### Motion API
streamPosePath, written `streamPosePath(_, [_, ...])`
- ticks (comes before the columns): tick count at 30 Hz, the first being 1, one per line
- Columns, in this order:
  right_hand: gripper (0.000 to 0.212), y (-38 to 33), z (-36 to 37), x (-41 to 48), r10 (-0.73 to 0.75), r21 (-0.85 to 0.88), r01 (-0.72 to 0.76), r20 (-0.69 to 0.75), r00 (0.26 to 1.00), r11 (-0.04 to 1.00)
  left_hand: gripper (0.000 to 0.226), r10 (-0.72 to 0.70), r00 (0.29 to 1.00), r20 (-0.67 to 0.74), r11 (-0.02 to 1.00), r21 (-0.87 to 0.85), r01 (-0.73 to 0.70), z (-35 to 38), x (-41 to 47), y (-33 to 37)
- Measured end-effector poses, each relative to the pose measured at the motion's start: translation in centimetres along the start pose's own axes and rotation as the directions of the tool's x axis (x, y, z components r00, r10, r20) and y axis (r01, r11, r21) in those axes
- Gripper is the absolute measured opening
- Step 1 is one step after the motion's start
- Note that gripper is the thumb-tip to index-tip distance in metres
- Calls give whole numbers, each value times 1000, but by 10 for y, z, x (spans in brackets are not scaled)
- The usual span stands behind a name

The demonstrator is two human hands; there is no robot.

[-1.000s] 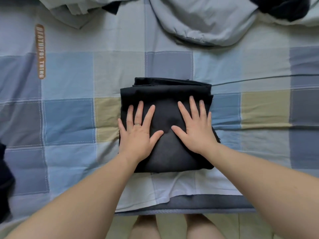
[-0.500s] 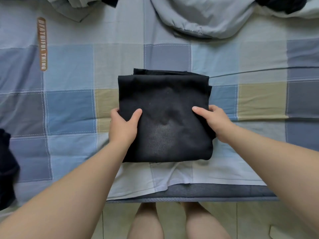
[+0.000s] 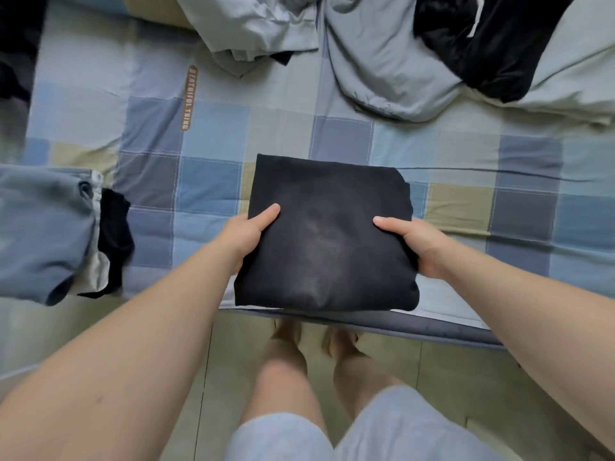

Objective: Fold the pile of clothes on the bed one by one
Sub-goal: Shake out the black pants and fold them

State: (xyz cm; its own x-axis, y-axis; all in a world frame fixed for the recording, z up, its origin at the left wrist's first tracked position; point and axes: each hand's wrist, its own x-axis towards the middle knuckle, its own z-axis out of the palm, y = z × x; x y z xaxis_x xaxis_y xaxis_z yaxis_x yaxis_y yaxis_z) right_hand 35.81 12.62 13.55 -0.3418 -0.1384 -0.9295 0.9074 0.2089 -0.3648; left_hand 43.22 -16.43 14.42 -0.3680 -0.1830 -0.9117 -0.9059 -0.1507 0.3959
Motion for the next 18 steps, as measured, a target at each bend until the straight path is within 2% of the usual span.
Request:
streamPosePath(5, [45,-17,40,-124,-113,-24,115,73,991,993,43,33,999,-24,994,-106,-36,-47,-126,4])
streamPosePath(8, [43,-28,71,-173,-171,-66,180,119,978,982,50,73,997,-40,990,-117,-78,-85,-175,2])
streamPosePath(12, [49,-41,120,-207,-219,-130,240,154,963,962,39,164,978,-127,973,-144,-182,-131,-215,-1])
streamPosePath(18, [41,-59,215,-222,-272,-199,309,190,943,930,37,225,943,-244,943,-190,-274,-213,-232,-14])
